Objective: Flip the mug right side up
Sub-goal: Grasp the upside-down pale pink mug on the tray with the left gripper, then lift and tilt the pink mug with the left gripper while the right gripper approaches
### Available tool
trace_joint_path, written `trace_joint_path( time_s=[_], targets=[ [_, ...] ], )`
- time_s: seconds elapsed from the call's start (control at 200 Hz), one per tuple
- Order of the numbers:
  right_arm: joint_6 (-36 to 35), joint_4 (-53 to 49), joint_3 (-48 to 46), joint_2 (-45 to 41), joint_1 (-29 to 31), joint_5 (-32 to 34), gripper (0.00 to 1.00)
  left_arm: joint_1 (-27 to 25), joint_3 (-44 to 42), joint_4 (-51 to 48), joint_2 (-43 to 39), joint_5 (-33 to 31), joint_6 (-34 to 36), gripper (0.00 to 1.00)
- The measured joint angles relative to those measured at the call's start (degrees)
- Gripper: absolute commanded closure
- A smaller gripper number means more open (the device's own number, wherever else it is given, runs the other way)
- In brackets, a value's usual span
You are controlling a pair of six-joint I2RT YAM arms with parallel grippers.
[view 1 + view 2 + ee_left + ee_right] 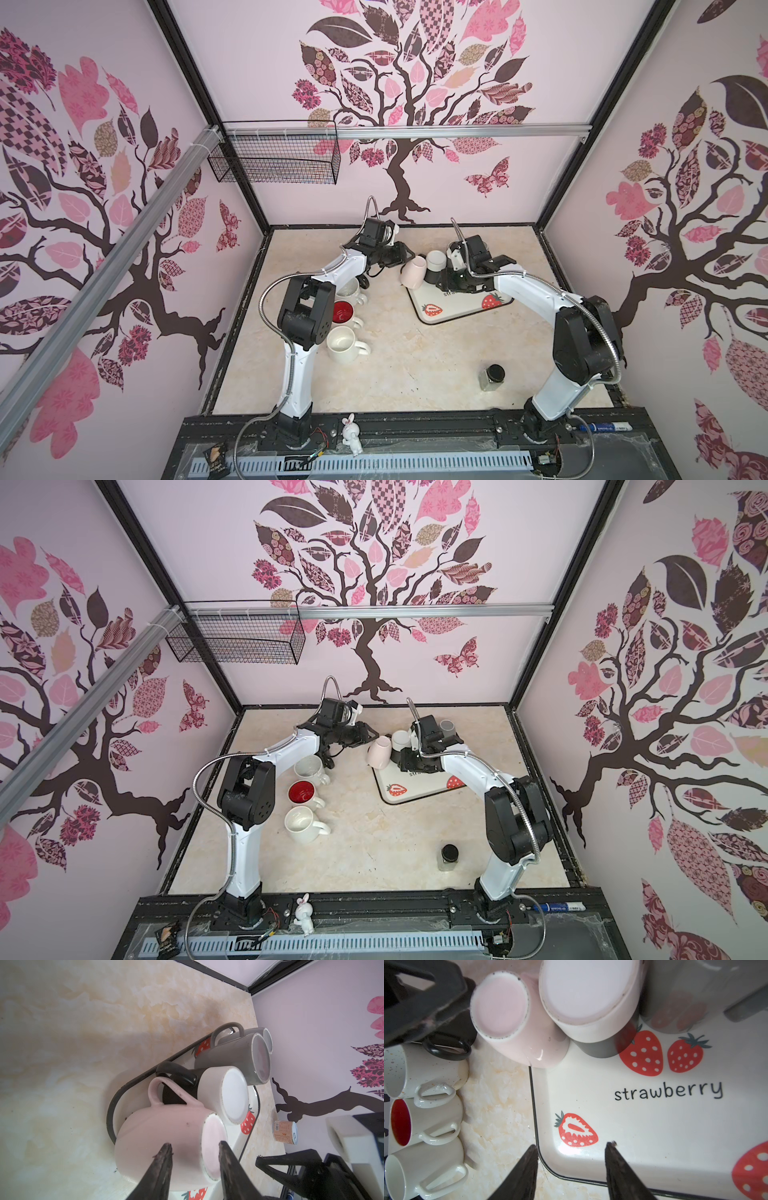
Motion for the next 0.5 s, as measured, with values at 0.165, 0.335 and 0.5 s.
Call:
trace_joint_path(
  time_s=[0.165,0.335,0.5],
  targets=[
    [0.00,0.37,-0.15,0.00,0.00,-1.60,0.44,-1.11,-3.87,3.50,-1.49,0.48,-1.86,0.61],
    [-0.17,0.98,-1.33,0.00,0.00,-2.01,0.42,-3.08,-7.93,5.70,-3.82,0.28,-3.39,0.62],
    [-0.79,0.57,-1.51,0.00,0.00,-1.42,0.40,-5.40,-14.27,7.80,-6.99,0.04,-6.16,0.62]
  ],
)
